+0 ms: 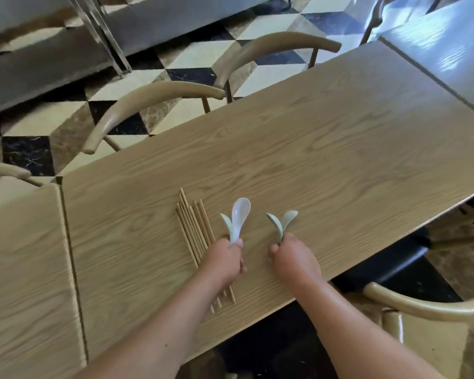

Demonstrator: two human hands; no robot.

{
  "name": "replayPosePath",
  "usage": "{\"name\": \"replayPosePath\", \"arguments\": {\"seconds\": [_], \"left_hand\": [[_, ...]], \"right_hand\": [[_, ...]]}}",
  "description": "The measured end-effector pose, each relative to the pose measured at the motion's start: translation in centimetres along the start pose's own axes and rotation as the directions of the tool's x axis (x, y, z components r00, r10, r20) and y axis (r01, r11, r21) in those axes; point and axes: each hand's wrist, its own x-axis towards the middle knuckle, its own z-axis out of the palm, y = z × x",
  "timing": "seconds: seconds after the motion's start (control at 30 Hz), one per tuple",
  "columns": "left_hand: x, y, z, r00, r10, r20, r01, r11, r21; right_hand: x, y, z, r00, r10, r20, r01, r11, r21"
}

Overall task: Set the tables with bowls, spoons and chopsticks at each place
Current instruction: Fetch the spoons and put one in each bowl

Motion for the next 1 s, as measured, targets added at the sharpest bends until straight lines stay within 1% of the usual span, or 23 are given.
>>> {"name": "replayPosePath", "arguments": {"seconds": [0.07,0.17,0.27,0.33,0.4,0.47,0.53,0.6,0.7,0.77,0.83,0.9,1.0], "left_hand": [[-0.6,-2.5,-2.3,0.999,-0.015,-0.03,0.012,0.994,-0.112],[-1.7,-7.7,-7.6,0.994,-0.05,-0.094,0.02,0.956,-0.294],[-4.1,-13.6,-14.0,0.989,-0.076,-0.124,-0.001,0.847,-0.532],[-6.7,-18.3,-19.0,0.988,-0.072,-0.138,-0.031,0.781,-0.624],[-9.1,-23.1,-23.8,0.99,-0.025,-0.14,-0.082,0.703,-0.706],[-11.8,-28.4,-28.6,0.99,0.024,-0.136,-0.12,0.637,-0.762],[-14.6,-34.7,-34.0,0.991,0.066,-0.115,-0.131,0.622,-0.772],[-17.2,-40.2,-38.7,0.994,0.057,-0.097,-0.111,0.621,-0.776],[-20.4,-46.4,-44.1,0.996,0.029,-0.079,-0.081,0.587,-0.806],[-21.4,-49.1,-46.0,0.999,0.008,-0.049,-0.045,0.567,-0.822],[-21.6,-51.1,-47.3,1.0,-0.016,-0.027,-0.013,0.576,-0.818],[-21.7,-52.1,-47.9,1.0,-0.007,-0.022,-0.014,0.587,-0.809],[-21.9,-52.9,-47.9,0.998,0.061,-0.006,-0.037,0.523,-0.851]], "right_hand": [[-1.6,-1.9,1.6,0.998,-0.036,0.055,0.032,0.997,0.067],[-6.0,-7.0,5.9,0.973,-0.152,0.176,0.112,0.969,0.218],[-12.1,-13.1,11.2,0.907,-0.27,0.323,0.125,0.905,0.408],[-17.1,-17.8,15.3,0.848,-0.358,0.39,0.152,0.87,0.468],[-21.8,-21.9,19.4,0.811,-0.415,0.412,0.182,0.849,0.496],[-26.7,-25.7,23.9,0.783,-0.442,0.438,0.22,0.854,0.471],[-32.1,-29.4,29.3,0.731,-0.46,0.504,0.225,0.86,0.458],[-36.9,-32.4,33.9,0.673,-0.463,0.577,0.217,0.869,0.444],[-41.9,-36.2,39.3,0.625,-0.444,0.642,0.244,0.892,0.38],[-43.2,-37.4,41.4,0.608,-0.431,0.667,0.296,0.902,0.314],[-43.9,-38.1,42.8,0.604,-0.394,0.693,0.325,0.915,0.237],[-44.2,-38.0,43.6,0.616,-0.351,0.706,0.282,0.934,0.218],[-44.2,-38.1,44.4,0.6,-0.324,0.731,0.189,0.946,0.265]]}}
